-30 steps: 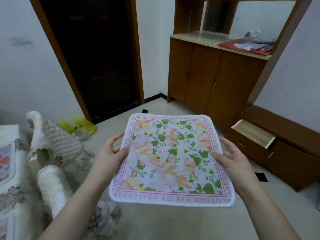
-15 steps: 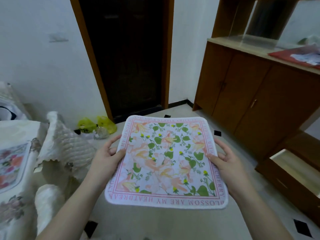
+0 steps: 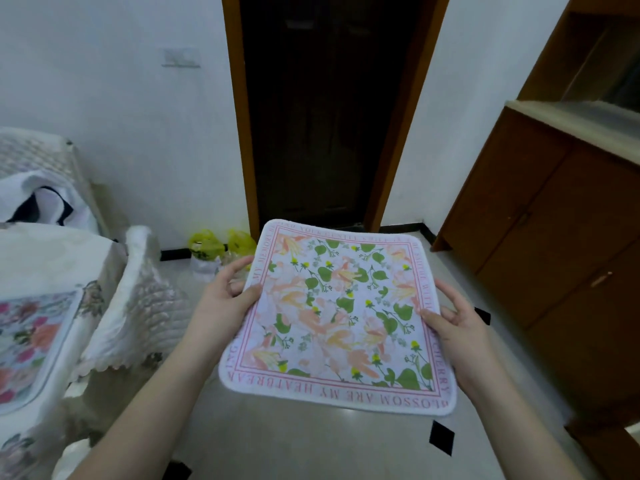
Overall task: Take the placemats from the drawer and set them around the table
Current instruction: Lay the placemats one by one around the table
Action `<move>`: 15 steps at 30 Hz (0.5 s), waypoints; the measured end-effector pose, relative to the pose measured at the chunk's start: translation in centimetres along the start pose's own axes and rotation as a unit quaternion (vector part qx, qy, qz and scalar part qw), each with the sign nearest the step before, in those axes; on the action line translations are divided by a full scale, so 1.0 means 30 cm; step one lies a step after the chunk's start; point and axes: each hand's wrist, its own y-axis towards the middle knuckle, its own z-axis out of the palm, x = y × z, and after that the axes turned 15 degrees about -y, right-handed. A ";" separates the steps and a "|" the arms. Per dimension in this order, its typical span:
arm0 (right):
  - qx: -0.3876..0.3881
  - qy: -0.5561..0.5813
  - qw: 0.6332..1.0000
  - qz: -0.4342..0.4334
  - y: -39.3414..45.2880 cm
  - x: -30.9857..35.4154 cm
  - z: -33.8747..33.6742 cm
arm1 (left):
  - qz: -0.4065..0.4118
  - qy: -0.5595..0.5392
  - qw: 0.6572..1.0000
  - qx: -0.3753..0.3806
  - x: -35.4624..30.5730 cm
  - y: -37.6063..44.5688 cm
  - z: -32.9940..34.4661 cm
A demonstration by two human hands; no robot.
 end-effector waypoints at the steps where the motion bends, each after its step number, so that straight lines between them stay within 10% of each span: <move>1: 0.002 -0.001 1.000 -0.002 0.041 0.016 0.010 | -0.001 -0.003 1.000 -0.005 -0.002 0.038 0.002; 15: 0.109 -0.026 0.993 -0.031 0.776 0.182 0.124 | 0.015 0.026 0.993 -0.112 -0.023 0.568 0.099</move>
